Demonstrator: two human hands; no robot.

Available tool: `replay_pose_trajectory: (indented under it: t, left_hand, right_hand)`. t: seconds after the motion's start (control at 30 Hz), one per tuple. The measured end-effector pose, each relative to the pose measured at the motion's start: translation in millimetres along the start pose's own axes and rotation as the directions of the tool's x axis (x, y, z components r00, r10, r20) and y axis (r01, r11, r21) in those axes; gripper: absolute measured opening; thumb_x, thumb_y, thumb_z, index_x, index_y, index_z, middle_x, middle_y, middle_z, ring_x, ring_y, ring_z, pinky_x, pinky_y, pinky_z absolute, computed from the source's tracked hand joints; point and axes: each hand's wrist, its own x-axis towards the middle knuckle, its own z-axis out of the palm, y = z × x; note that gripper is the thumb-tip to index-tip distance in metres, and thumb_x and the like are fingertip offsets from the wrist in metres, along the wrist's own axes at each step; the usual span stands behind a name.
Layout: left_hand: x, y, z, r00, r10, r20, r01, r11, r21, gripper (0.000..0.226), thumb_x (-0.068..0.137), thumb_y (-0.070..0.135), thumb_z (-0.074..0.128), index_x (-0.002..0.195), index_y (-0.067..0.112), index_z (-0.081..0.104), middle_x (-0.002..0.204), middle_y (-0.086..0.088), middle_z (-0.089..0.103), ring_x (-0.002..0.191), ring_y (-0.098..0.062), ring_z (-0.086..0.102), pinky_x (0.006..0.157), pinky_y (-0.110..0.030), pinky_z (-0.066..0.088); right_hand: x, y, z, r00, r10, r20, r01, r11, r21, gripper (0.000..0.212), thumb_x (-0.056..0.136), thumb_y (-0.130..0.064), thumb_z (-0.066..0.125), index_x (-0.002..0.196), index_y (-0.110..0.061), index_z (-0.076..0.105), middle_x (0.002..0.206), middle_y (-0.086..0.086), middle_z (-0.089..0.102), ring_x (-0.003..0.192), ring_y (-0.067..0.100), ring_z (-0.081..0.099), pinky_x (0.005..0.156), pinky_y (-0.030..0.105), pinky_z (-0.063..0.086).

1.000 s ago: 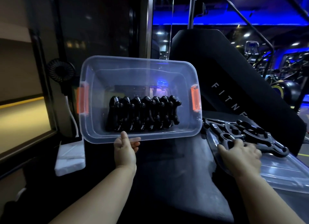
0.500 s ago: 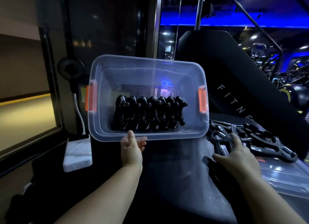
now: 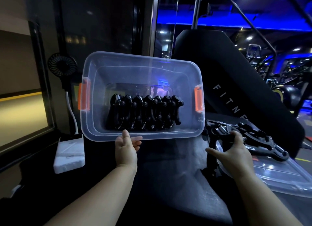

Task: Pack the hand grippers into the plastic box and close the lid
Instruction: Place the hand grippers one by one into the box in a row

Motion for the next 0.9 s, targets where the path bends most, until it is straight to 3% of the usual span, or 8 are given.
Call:
replay_pose_trajectory:
  t: [0.13,0.27,0.4,0.5,0.57,0.63,0.77,0.9]
  left_hand:
    - [-0.2,-0.9,0.4,1.0,0.007,-0.002,-0.007,1.0,0.005,0.026,0.098,0.046,0.036,0.091,0.023,0.047,0.065,0.006,0.072,0.056,-0.002,0.062,0.061,-0.024,0.044]
    - [0.7,-1.5,0.6,1.0,-0.002,-0.007,0.002,1.0,0.011,0.029,0.098,0.047,0.035,0.092,0.022,0.048,0.066,0.006,0.072,0.06,-0.006,0.061,0.062,-0.025,0.044]
    - [0.6,-0.6,0.7,1.0,-0.002,-0.009,0.002,1.0,0.01,0.029,0.097,0.047,0.035,0.092,0.022,0.048,0.066,0.006,0.072,0.061,-0.007,0.061,0.062,-0.025,0.044]
    - [0.2,-0.3,0.8,1.0,-0.005,-0.006,0.005,1.0,0.001,0.028,0.098,0.047,0.035,0.092,0.022,0.048,0.065,0.006,0.072,0.062,-0.008,0.061,0.062,-0.025,0.044]
    - [0.0,0.3,1.2,1.0,-0.004,-0.004,0.004,1.0,0.0,0.028,0.098,0.046,0.035,0.093,0.022,0.048,0.065,0.005,0.072,0.062,-0.009,0.061,0.062,-0.025,0.045]
    - [0.0,0.5,1.5,1.0,-0.002,-0.003,0.002,1.0,-0.003,0.027,0.098,0.046,0.035,0.093,0.022,0.048,0.064,0.005,0.072,0.062,-0.01,0.06,0.062,-0.025,0.045]
    - [0.4,0.4,1.3,1.0,-0.008,-0.002,0.008,1.0,-0.001,0.028,0.098,0.046,0.035,0.093,0.022,0.048,0.064,0.006,0.072,0.062,-0.01,0.06,0.063,-0.025,0.044]
    - [0.3,0.1,1.1,1.0,-0.011,-0.009,0.011,1.0,-0.002,0.028,0.097,0.047,0.036,0.092,0.023,0.048,0.065,0.005,0.072,0.062,-0.009,0.061,0.062,-0.025,0.044]
  right_hand:
    - [4.6,3.8,-0.2,1.0,0.02,-0.019,-0.019,0.997,0.079,0.076,0.062,-0.042,0.084,0.124,-0.027,0.042,0.111,0.005,0.061,0.1,0.029,0.059,0.079,0.033,0.044]
    - [10.0,2.1,-0.5,0.999,-0.004,0.033,-0.003,0.979,0.205,0.045,0.07,-0.019,0.073,0.113,-0.013,0.061,0.116,0.007,0.054,0.103,0.032,0.06,0.088,0.05,0.051]
    - [6.3,-0.4,1.1,0.993,-0.054,0.109,0.032,0.981,0.194,0.027,0.074,-0.012,0.063,0.097,-0.022,0.072,0.102,0.003,0.066,0.092,0.022,0.064,0.088,0.041,0.051]
    - [4.3,-3.1,-1.1,0.98,-0.052,0.193,-0.019,0.936,0.351,0.033,0.079,0.002,0.051,0.087,-0.022,0.071,0.09,0.01,0.07,0.072,0.025,0.069,0.079,0.046,0.057]
    - [1.3,-6.7,-2.8,0.963,-0.058,0.264,-0.069,0.892,0.447,0.037,0.08,0.01,0.048,0.084,-0.018,0.071,0.091,0.018,0.07,0.068,0.025,0.068,0.071,0.04,0.06]
    - [-2.0,-7.1,-2.3,0.941,-0.135,0.31,0.014,0.932,0.362,0.035,0.077,0.01,0.055,0.086,-0.019,0.073,0.093,0.011,0.07,0.072,0.022,0.069,0.071,0.033,0.059]
    - [-7.7,-9.1,-5.9,0.88,-0.27,0.39,0.211,0.959,0.188,0.04,0.067,0.005,0.073,0.094,-0.024,0.074,0.1,-0.007,0.064,0.09,0.008,0.064,0.085,0.025,0.05]
    - [-10.2,-10.4,-3.2,0.854,-0.408,0.322,0.389,0.913,0.126,0.039,0.062,0.002,0.084,0.088,-0.025,0.073,0.092,-0.009,0.063,0.08,0.0,0.062,0.076,0.011,0.047]
